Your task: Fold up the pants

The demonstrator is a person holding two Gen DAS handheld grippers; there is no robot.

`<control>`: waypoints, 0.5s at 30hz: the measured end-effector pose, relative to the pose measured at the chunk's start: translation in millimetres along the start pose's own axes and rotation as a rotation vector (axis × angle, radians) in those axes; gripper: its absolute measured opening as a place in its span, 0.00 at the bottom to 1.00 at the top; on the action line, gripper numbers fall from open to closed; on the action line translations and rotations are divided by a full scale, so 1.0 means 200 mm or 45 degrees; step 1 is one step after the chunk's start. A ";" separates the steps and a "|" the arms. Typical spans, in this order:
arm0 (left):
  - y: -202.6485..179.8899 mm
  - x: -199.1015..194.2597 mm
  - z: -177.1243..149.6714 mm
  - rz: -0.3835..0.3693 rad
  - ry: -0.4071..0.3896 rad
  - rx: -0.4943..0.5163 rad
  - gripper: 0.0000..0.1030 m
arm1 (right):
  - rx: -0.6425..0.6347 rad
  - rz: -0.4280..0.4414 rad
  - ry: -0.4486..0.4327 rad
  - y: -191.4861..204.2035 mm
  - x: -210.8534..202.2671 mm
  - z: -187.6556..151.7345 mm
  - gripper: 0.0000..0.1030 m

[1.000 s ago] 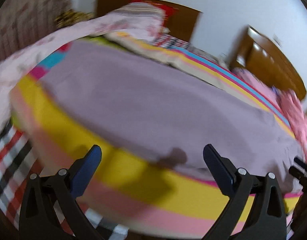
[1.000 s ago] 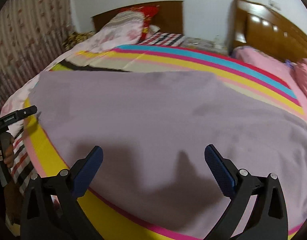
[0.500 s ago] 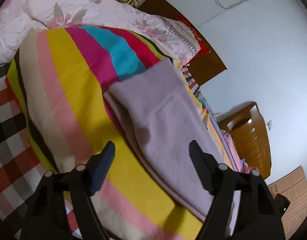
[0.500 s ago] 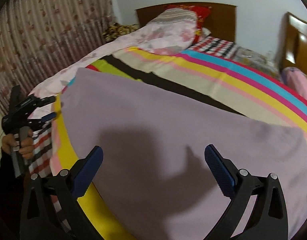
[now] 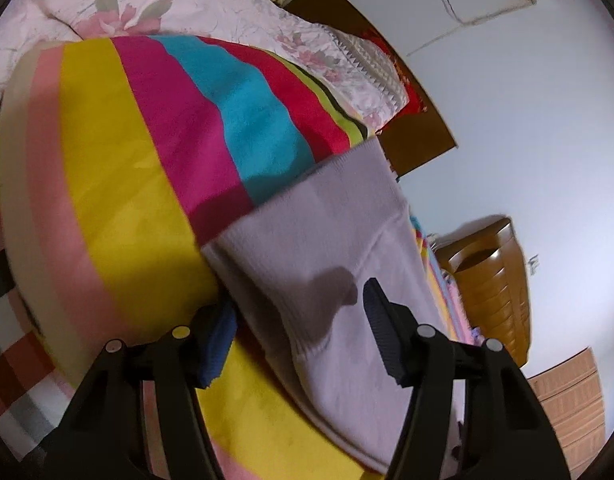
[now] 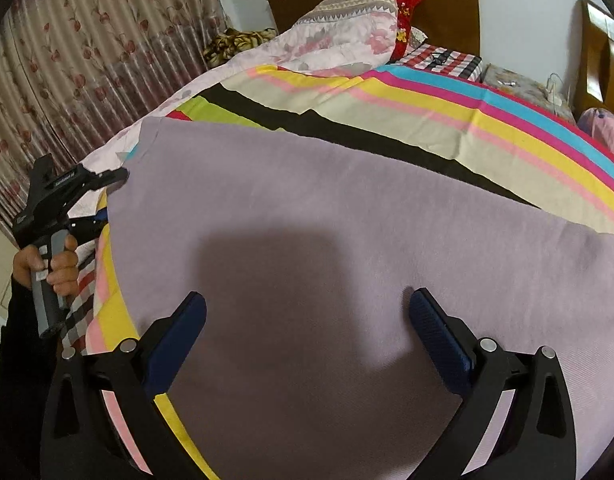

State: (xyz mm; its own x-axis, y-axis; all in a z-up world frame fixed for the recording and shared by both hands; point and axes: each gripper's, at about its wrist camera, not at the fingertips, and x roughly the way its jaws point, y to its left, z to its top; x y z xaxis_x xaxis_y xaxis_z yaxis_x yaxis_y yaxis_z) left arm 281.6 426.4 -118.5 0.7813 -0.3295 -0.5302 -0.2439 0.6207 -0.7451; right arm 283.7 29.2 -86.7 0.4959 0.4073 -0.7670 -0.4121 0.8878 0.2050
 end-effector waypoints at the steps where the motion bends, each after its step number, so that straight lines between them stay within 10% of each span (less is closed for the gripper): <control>1: 0.01 0.00 0.00 -0.002 -0.013 -0.005 0.50 | -0.010 -0.008 -0.002 0.01 0.00 0.00 0.96; 5: 0.04 -0.02 0.00 -0.027 -0.046 -0.030 0.18 | -0.024 -0.011 -0.008 0.02 0.01 -0.01 0.96; 10: -0.13 -0.12 -0.01 0.048 -0.112 0.111 0.10 | 0.108 0.031 -0.056 -0.06 -0.05 0.02 0.96; 15: -0.48 -0.24 -0.04 0.128 -0.197 0.364 0.10 | -0.147 -0.080 -0.018 0.13 -0.03 0.04 0.96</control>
State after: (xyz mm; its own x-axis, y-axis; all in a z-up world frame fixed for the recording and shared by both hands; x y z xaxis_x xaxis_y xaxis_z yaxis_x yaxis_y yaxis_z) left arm 261.8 377.2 -24.9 0.8447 -0.1579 -0.5114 -0.1707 0.8262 -0.5370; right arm 276.1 52.0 -70.7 0.5338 0.3556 -0.7672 -0.4651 0.8812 0.0848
